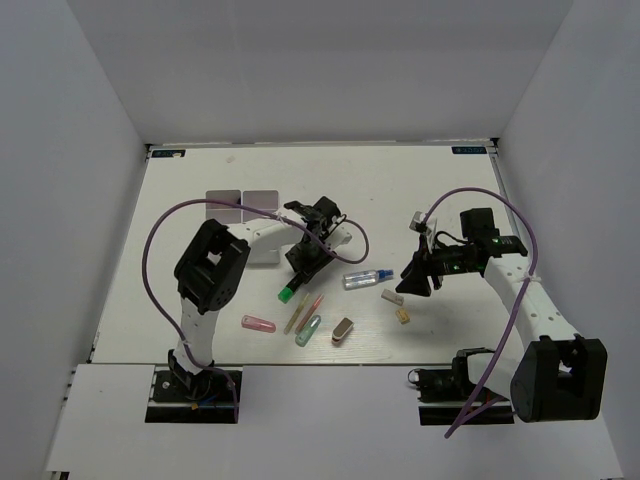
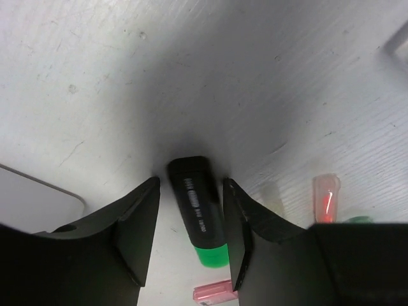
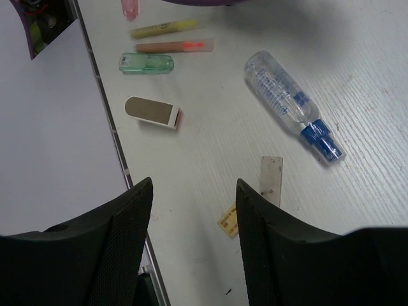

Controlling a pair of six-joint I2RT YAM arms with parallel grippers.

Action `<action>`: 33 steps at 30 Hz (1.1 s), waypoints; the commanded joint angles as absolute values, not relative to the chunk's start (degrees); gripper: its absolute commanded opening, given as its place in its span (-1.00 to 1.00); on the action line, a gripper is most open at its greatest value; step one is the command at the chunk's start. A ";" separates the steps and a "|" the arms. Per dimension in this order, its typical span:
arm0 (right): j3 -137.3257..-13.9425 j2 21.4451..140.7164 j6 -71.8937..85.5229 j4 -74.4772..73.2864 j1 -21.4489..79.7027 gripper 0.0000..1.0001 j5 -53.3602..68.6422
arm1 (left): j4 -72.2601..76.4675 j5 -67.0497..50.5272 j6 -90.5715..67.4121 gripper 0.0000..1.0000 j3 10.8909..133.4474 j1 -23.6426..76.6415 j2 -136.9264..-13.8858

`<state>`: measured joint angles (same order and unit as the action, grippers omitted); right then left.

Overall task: Sort the stationery into containers
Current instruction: Grab a piece of stationery with the left arm, then place the stationery into the container

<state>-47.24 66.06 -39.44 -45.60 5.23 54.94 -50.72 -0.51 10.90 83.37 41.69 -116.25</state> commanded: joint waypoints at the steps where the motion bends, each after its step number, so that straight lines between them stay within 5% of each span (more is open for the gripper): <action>1: -49.83 65.48 -41.04 -47.63 5.10 0.16 57.66 | -50.27 1.58 10.28 0.08 84.46 41.57 -116.45; 5: -50.10 65.48 -41.22 -48.07 4.92 0.16 57.92 | -50.62 1.76 10.28 -0.09 84.02 42.10 -117.51; 12: -50.19 65.04 -41.48 -48.43 5.01 0.16 58.09 | -51.85 0.70 9.06 -0.92 84.28 42.28 -117.86; 13: -50.27 64.95 -41.40 -48.51 5.01 0.28 57.83 | -51.86 0.62 8.53 -1.00 84.46 42.28 -116.47; 15: -50.27 65.13 -40.17 -47.90 4.84 0.81 57.31 | -52.12 0.18 7.83 -1.00 84.81 42.28 -114.88; 20: -50.19 64.69 -40.25 -47.99 5.10 0.81 57.22 | -49.76 -2.28 4.76 -1.00 84.82 42.01 -103.48; 22: -50.62 64.95 -40.95 -48.60 4.92 0.48 57.39 | -48.35 -4.48 3.61 -1.00 83.85 40.61 -98.54; 23: -50.89 65.47 -41.13 -49.13 5.01 -0.44 57.48 | -45.29 -4.48 2.30 -1.00 82.46 40.00 -96.87; 24: -51.24 66.26 -41.22 -50.44 5.10 -0.99 57.31 | -44.05 -4.83 0.89 -1.00 81.75 38.60 -91.90; 28: -53.52 68.47 -40.61 -51.86 5.01 -1.00 56.95 | -32.47 -0.56 -6.84 -1.00 74.99 29.22 -83.07; 29: -53.70 68.64 -39.91 -51.94 5.10 0.32 56.95 | -31.04 0.95 -7.38 -1.00 72.97 28.14 -80.97; 30: -53.70 68.82 -39.29 -51.68 5.18 0.81 56.43 | -29.55 4.62 -8.43 -1.00 72.08 27.08 -78.95; 33: -53.00 67.69 -39.64 -50.28 5.18 0.81 56.69 | -19.63 10.97 -8.88 -1.00 65.93 21.03 -75.33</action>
